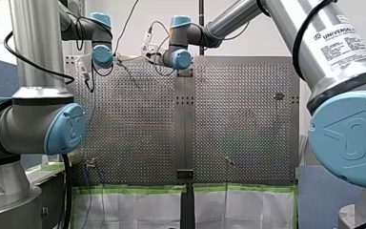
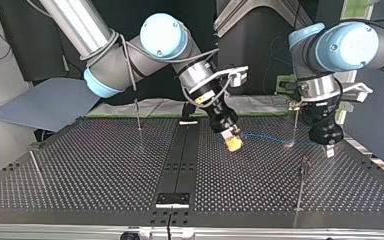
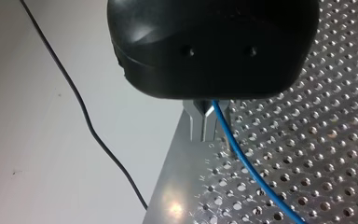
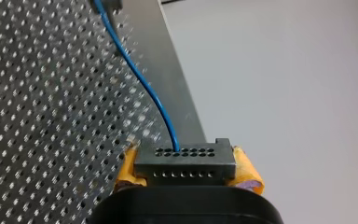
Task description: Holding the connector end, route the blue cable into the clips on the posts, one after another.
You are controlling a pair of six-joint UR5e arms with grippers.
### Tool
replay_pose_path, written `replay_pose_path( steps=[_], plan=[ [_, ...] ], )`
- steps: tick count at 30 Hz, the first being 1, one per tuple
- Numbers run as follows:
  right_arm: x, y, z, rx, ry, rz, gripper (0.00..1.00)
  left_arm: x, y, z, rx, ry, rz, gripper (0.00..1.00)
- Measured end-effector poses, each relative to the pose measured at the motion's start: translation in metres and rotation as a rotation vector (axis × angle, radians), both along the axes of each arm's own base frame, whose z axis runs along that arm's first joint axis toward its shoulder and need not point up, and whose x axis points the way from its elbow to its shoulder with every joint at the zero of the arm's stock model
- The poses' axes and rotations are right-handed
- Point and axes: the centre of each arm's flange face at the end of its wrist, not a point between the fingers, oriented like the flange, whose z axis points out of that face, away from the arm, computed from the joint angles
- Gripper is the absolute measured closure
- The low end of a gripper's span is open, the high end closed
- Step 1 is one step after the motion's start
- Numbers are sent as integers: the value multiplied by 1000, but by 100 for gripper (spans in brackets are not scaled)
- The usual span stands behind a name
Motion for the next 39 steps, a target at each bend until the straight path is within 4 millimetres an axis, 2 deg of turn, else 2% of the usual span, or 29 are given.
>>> replay_pose_path(
  steps=[7, 13, 16, 23, 34, 39],
  plan=[
    [7, 3, 17, -4, -30, 16, 100, 15, 22, 8, 11, -29, 2, 98],
    [8, 3, 20, 0, -38, 19, 100, 22, 45, 10, 18, -33, 27, 98],
    [7, 1, 19, 2, -38, 17, 100, 26, 50, 7, 19, -27, 31, 98],
    [5, -4, 18, 12, -42, 14, 100, 36, 50, -4, 23, -17, 1, 98],
    [4, -9, 14, 21, -36, 10, 100, 45, 49, 3, -10, -95, -68, 98],
    [5, -11, 9, 26, -29, 8, 100, 53, 51, -1, -22, -95, -83, 98]
  ],
)
